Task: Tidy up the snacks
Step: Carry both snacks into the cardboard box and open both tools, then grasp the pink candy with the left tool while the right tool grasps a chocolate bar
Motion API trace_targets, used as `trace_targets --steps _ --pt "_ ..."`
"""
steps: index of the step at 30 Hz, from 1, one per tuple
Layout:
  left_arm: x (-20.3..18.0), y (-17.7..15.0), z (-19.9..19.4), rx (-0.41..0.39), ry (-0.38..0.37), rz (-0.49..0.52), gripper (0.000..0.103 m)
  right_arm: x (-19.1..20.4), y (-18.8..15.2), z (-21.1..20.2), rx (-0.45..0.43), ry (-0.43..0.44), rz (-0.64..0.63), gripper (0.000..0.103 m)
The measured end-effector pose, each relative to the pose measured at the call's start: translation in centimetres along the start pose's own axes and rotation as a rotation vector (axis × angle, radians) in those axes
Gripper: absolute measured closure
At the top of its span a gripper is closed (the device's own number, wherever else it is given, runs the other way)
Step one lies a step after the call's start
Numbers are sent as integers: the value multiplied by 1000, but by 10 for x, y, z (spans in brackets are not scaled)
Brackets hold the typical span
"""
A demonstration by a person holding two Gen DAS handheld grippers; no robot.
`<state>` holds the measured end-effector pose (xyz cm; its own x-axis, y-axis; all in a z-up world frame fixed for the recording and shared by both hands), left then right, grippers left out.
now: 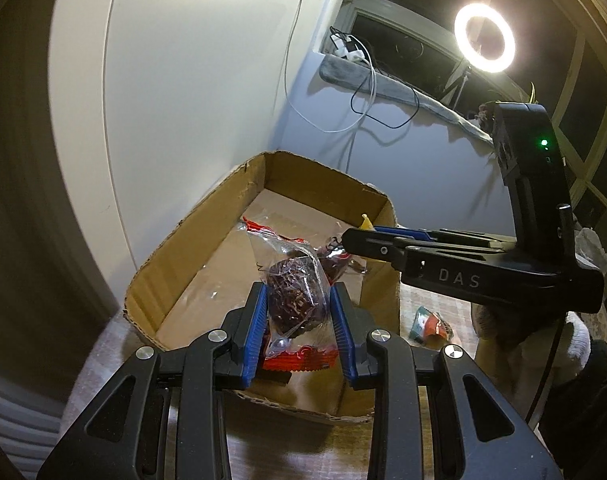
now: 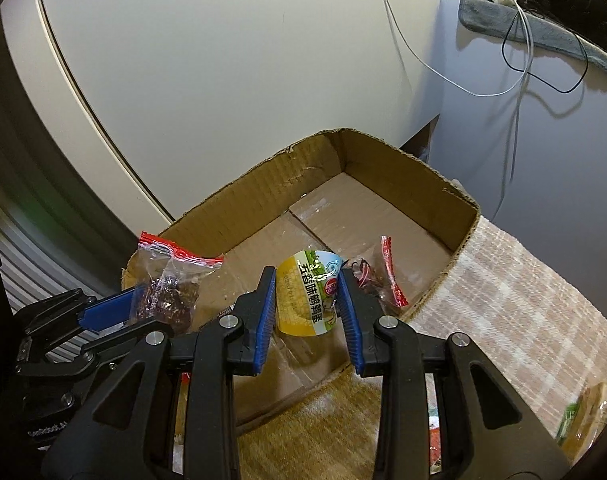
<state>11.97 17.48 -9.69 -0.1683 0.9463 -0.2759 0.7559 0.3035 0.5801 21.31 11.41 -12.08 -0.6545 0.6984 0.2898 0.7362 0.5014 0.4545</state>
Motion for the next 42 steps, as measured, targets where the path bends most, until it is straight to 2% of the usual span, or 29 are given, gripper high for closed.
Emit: trace_targets --steps 4,6,12,26,32,42 --pt "-1 0 0 1 4 -2 72 1 2 2 4 -3 -6 68" --pt "-1 0 0 0 9 -3 71 2 3 2 0 -6 -6 62" --pt "-2 -1 -4 -8 16 -3 71 1 4 -5 -15 -12 -2 53" --pt "-26 -4 -19 -31 5 26 71 -15 -15 -56 -72 -40 27 53" --pt "-52 -8 -21 -28 -17 61 71 -36 -41 -90 -95 -74 53 52" --pt "-109 -17 -7 16 -73 138 71 -98 -104 -136 -100 -148 162 52"
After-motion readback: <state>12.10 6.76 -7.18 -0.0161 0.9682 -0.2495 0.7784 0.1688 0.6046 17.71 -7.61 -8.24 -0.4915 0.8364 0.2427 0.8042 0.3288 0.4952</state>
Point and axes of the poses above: each gripper's, at about its wrist camera, not at the fingertips, and z roughly the way its jaws point, x to its left, y to its top, the point moved 7 cm from there along z, roughly the way its jaws point, and after that the axes turned 11 degrees about x, right-handed, at the moved point
